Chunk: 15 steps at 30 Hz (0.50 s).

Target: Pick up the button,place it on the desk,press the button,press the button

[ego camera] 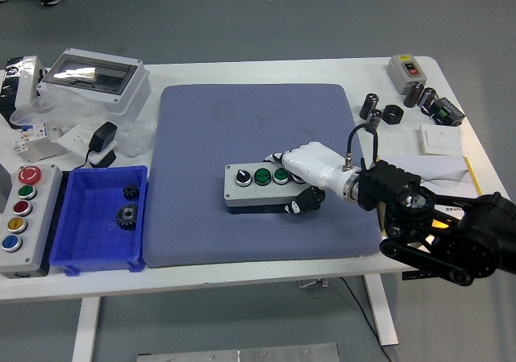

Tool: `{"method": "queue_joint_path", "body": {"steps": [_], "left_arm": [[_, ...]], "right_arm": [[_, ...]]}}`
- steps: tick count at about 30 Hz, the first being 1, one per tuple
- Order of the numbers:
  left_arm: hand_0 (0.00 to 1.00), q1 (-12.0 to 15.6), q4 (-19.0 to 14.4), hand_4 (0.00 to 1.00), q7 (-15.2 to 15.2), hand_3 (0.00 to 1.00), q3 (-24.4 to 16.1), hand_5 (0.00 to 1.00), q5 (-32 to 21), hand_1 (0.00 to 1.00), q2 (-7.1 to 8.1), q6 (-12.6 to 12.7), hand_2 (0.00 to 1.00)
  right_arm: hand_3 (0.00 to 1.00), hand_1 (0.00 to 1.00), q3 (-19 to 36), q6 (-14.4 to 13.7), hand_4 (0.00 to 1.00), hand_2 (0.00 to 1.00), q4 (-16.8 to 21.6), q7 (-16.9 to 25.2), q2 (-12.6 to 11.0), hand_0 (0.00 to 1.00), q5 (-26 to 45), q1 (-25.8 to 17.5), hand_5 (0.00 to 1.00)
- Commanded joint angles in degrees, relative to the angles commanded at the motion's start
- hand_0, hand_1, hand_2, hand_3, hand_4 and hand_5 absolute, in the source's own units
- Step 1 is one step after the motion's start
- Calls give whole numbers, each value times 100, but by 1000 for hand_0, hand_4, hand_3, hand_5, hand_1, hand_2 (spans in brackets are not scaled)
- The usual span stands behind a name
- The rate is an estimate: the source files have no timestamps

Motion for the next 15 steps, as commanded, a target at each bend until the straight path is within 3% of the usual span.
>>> {"method": "queue_joint_path", "body": {"steps": [3, 4, 9, 10, 15], "left_arm": [[693, 1, 0, 685, 5, 670, -4, 345, 15, 642, 4, -4, 610], [693, 3, -1, 691, 6, 673, -4, 361, 16, 642, 5, -4, 612], [693, 19, -3, 691, 15, 673, 5, 361, 13, 642, 0, -7, 612], [693, 24, -5, 697, 22, 676, 5, 376, 15, 642, -5, -8, 614], [693, 38, -6, 697, 30, 676, 7, 376, 12, 642, -19, -11, 614]], "right_arm": [[544, 638, -8, 35, 127, 642, 20, -33, -18, 644, 145, -43, 2], [886, 823, -11, 51, 234, 865, 29, -45, -25, 833, 191, -51, 68], [886, 823, -21, 136, 234, 865, 59, -90, -51, 833, 423, -69, 68], [986, 924, -16, 144, 316, 944, 62, -94, -53, 991, 444, -74, 95], [986, 924, -4, 165, 316, 944, 94, -95, -81, 991, 573, -82, 95]]}}
